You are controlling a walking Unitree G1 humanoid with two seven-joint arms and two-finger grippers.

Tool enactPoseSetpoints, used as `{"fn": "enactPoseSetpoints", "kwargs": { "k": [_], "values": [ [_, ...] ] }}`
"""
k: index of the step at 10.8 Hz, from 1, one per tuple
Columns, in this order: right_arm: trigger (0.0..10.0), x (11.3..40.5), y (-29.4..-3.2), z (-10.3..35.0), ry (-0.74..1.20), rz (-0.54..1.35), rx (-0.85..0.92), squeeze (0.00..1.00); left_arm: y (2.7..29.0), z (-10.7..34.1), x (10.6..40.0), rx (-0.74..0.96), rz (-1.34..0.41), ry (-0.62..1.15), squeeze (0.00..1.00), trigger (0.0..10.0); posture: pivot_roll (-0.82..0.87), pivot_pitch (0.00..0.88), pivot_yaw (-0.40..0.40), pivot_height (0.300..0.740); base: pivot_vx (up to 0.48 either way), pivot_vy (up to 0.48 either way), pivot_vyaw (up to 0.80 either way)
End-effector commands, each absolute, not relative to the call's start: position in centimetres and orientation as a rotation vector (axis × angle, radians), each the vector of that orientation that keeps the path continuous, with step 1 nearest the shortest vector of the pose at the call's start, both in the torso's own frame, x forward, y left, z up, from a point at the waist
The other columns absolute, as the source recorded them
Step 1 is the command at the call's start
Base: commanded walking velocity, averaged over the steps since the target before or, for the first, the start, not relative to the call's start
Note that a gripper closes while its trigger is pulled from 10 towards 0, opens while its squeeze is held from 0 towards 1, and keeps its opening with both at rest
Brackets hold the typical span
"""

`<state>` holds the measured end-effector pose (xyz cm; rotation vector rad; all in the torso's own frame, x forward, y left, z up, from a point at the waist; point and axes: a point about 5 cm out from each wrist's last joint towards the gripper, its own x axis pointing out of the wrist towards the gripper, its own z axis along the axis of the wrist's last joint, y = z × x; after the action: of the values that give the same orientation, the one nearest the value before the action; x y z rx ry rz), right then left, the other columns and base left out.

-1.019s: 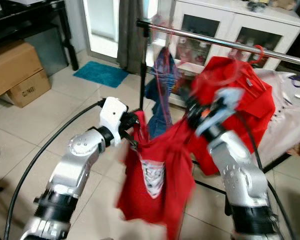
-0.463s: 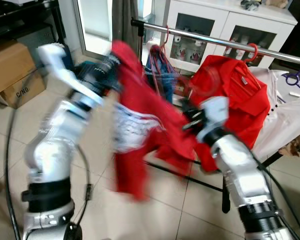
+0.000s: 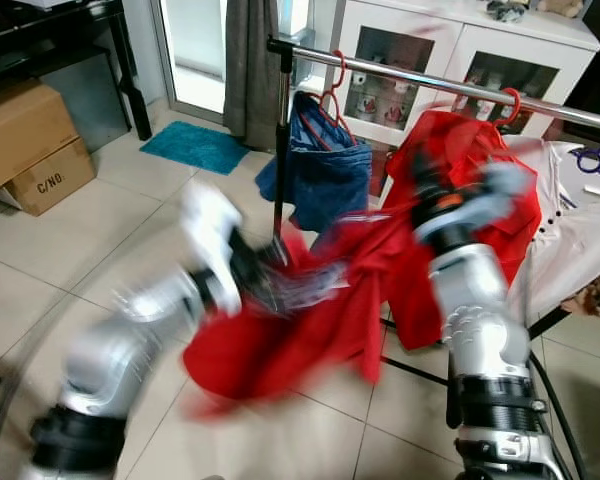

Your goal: Hang hanger

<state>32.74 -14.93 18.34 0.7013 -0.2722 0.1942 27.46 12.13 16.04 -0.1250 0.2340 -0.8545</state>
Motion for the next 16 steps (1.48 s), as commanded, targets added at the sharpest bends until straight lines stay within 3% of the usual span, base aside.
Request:
{"fn": "enactPoseSetpoints", "kwargs": {
  "k": [1, 4, 9, 11, 13, 14, 15, 16],
  "values": [
    [0.0, 32.8, -15.8, 19.2, -0.316, 0.162, 0.777, 0.00, 12.2, 15.6, 27.2, -0.071, -0.870, 0.275, 0.00, 0.0, -0.07, 0.000, -0.068, 0.740, 0.000, 0.000, 0.00],
    [0.0, 33.7, -16.9, 20.5, -0.372, 0.128, 0.909, 0.00, 14.6, 10.8, 25.5, 0.096, -0.852, 0.519, 0.00, 0.0, -0.06, 0.000, -0.064, 0.740, 0.000, 0.000, 0.00],
    [0.0, 34.1, -17.2, 23.9, -0.476, 0.215, 0.919, 0.00, 17.7, 7.0, 24.3, 0.229, -0.769, 0.681, 0.00, 0.0, -0.07, 0.000, -0.064, 0.740, 0.000, 0.000, 0.00],
    [0.0, 33.7, -16.4, 22.5, -0.371, 0.258, 0.737, 0.00, 17.9, 8.9, 25.7, 0.202, -0.706, 0.501, 0.00, 0.0, -0.07, 0.000, -0.067, 0.740, 0.000, 0.000, 0.00],
    [0.0, 32.5, -15.9, 18.7, -0.181, 0.279, 0.407, 0.00, 17.4, 12.0, 26.5, 0.079, -0.659, 0.301, 0.00, 0.0, -0.07, 0.000, -0.072, 0.740, 0.000, 0.000, 0.00],
    [0.0, 30.0, -16.1, 14.5, 0.029, 0.273, 0.223, 0.00, 17.5, 14.4, 26.5, -0.008, -0.555, 0.169, 0.00, 0.0, -0.07, 0.000, -0.074, 0.740, 0.000, 0.000, 0.00],
    [8.8, 28.4, -16.8, 12.2, 0.153, 0.223, 0.180, 0.00, 17.8, 15.1, 26.5, 0.006, -0.482, 0.129, 0.00, 5.2, -0.07, 0.000, -0.077, 0.740, 0.000, 0.000, 0.00],
    [10.0, 27.0, -16.5, 10.9, 0.243, 0.256, 0.158, 0.00, 18.4, 15.2, 26.8, 0.001, -0.368, 0.124, 0.00, 10.0, -0.07, 0.000, -0.080, 0.740, 0.000, 0.000, 0.00]
  ]
}}
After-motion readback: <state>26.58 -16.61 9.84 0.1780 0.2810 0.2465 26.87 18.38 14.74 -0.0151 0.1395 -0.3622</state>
